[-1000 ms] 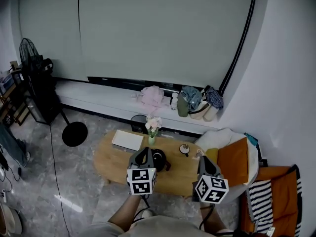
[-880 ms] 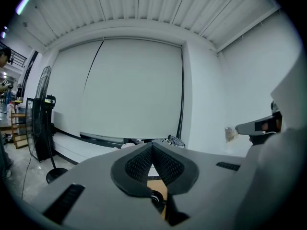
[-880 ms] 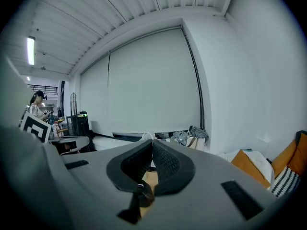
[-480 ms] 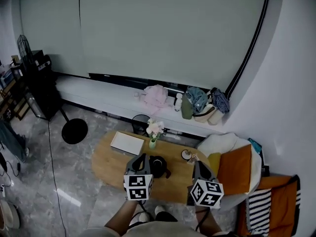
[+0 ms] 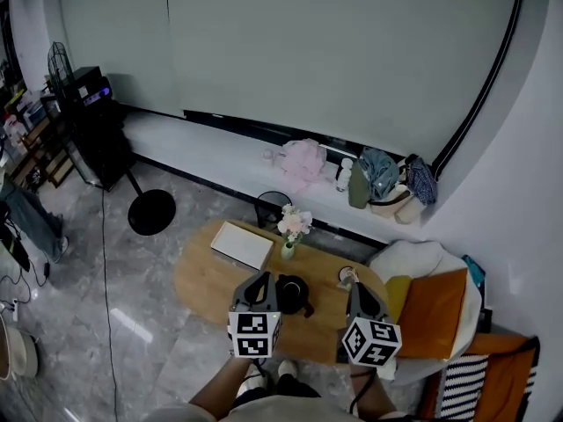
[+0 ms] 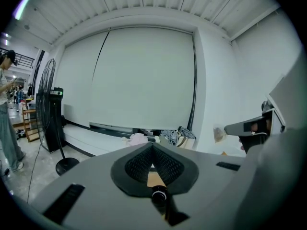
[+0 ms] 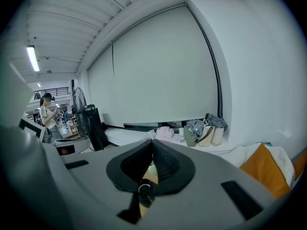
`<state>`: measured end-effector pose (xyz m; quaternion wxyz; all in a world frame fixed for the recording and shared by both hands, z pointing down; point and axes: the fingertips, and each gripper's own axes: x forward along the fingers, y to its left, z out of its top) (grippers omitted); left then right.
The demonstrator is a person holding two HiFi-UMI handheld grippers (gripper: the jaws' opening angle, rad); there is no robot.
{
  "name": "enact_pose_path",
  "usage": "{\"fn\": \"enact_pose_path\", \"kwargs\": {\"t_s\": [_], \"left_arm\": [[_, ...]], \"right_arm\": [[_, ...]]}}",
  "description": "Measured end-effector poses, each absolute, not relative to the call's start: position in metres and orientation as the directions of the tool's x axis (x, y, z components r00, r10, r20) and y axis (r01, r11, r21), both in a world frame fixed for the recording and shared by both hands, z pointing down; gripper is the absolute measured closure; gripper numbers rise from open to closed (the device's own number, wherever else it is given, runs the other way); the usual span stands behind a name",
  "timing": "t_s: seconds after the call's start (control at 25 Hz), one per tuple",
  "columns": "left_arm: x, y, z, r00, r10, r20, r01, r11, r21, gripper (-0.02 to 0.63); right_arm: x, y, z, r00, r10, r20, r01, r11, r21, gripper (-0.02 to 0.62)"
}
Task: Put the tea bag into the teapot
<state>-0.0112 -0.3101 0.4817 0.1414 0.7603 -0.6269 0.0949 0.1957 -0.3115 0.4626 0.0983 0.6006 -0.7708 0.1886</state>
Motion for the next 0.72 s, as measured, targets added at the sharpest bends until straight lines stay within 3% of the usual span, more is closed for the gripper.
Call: {"fn": "enact_pose_path", "kwargs": {"t_s": [0.72], "left_arm": [[-0.018,-0.277,0.593,0.148,-0.847,0.51,-0.988,-0.104,0.115,0.598]], "right_arm": [[0.174,-0.297,0.573,-0.327,-0.771,0.547,-0.943,0.234,-0.235,0.561]]}}
